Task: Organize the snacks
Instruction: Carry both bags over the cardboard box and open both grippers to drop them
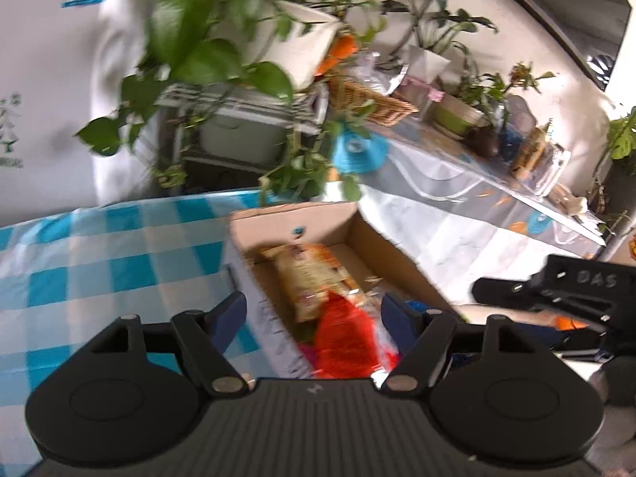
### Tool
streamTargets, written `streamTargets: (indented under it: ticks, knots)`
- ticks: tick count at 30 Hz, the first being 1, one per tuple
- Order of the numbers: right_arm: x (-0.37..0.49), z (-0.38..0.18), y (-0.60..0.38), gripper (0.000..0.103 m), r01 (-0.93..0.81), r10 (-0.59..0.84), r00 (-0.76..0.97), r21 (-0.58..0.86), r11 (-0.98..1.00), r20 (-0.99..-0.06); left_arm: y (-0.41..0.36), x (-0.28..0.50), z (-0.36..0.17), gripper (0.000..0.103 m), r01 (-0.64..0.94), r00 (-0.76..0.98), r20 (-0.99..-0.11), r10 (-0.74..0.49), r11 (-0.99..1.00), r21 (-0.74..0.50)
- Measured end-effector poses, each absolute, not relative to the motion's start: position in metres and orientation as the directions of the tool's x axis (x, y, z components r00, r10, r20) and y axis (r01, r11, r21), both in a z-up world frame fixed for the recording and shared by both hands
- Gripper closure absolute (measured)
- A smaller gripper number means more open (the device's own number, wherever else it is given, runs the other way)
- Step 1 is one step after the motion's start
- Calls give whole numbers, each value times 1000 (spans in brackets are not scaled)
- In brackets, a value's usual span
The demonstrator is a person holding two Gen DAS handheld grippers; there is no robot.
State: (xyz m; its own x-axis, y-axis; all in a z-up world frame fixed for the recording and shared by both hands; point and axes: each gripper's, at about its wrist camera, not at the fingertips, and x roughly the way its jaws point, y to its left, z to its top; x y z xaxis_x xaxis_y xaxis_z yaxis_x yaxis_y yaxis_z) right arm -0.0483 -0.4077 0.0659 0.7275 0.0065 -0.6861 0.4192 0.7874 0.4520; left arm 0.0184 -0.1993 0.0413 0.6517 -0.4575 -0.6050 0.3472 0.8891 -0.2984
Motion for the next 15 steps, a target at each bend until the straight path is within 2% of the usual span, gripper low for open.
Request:
streamTargets:
  ticks: [8,15]
  knots:
    - [-49,67,-391,27,350,32,735,420,837,-677,-168,13,12,28,264,646,-659,-387,922,-283]
    - [-66,73,-366,24,266,18,757,332,905,-653,-167,5,-11,28,279,614,-698,-368,929,-244]
